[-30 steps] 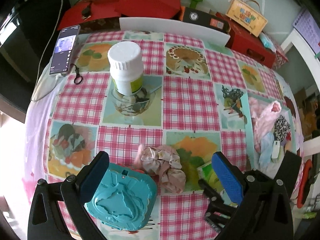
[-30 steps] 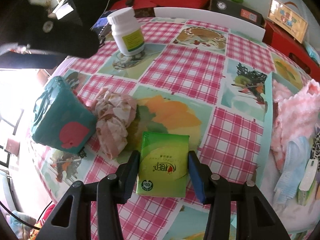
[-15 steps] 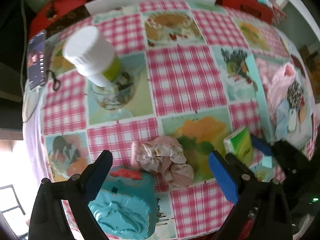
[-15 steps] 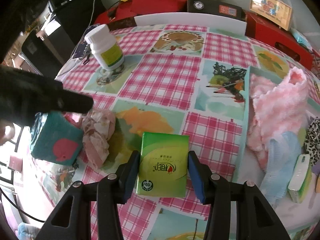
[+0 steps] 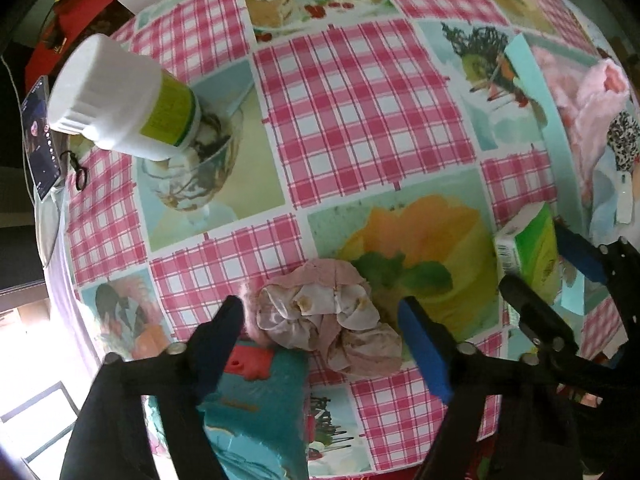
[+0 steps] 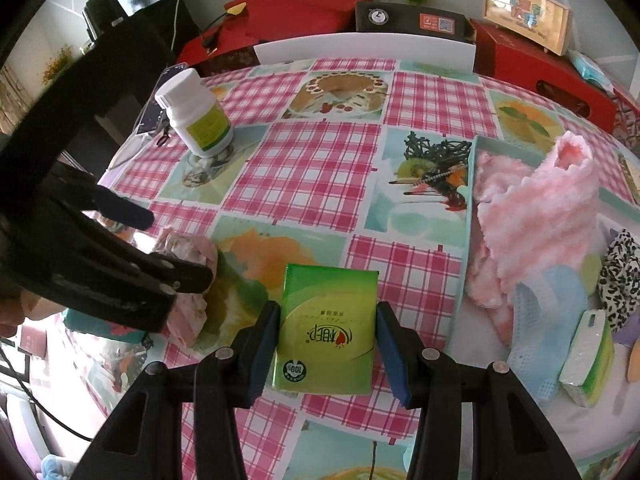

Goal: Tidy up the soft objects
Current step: 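Grasp the pink floral scrunchie with left tool while right tool holds the green pack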

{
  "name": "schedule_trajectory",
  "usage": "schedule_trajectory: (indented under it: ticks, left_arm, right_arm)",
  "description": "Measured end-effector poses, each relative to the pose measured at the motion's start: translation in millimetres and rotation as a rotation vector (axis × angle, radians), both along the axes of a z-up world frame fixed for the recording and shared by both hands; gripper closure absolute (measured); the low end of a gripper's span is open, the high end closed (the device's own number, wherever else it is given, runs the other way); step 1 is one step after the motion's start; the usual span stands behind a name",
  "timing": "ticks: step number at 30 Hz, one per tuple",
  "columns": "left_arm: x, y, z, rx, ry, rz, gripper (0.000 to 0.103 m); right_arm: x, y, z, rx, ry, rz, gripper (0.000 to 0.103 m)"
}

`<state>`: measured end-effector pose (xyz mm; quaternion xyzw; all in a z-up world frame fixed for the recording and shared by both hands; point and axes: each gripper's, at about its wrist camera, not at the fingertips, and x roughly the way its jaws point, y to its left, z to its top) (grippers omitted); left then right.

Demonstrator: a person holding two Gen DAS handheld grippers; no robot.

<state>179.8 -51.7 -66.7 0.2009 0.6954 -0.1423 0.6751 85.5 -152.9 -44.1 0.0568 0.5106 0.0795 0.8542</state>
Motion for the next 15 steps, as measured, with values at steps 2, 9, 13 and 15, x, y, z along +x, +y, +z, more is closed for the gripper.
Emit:
schedule_trajectory:
  ticks: [2, 9, 13, 15]
  left_arm:
    - [0.7, -2.2, -5.8, 0.000, 0.010, 0.007, 0.027]
    - [-1.5, -7.5, -30.0, 0.012, 0.042, 0.014, 0.043]
    - [-2.7, -11.1, -34.5, 0.006, 0.032, 0.013, 0.049]
    - [-2.0, -10.5, -33.9, -0.013, 0.031, 0.019, 0.057]
  right_arm:
    - [0.9, -0.5, -0.5, 0.003, 0.002, -0.002, 0.052]
    - [1.8, -1.3, 0.9, 0.010, -0.003, -0.008, 0.052]
    - [1.9, -2.0, 1.9, 0.014, -0.005, -0.011, 0.052]
    - [1.6, -2.0, 1.8, 0.015, -0.006, -0.012, 0.052]
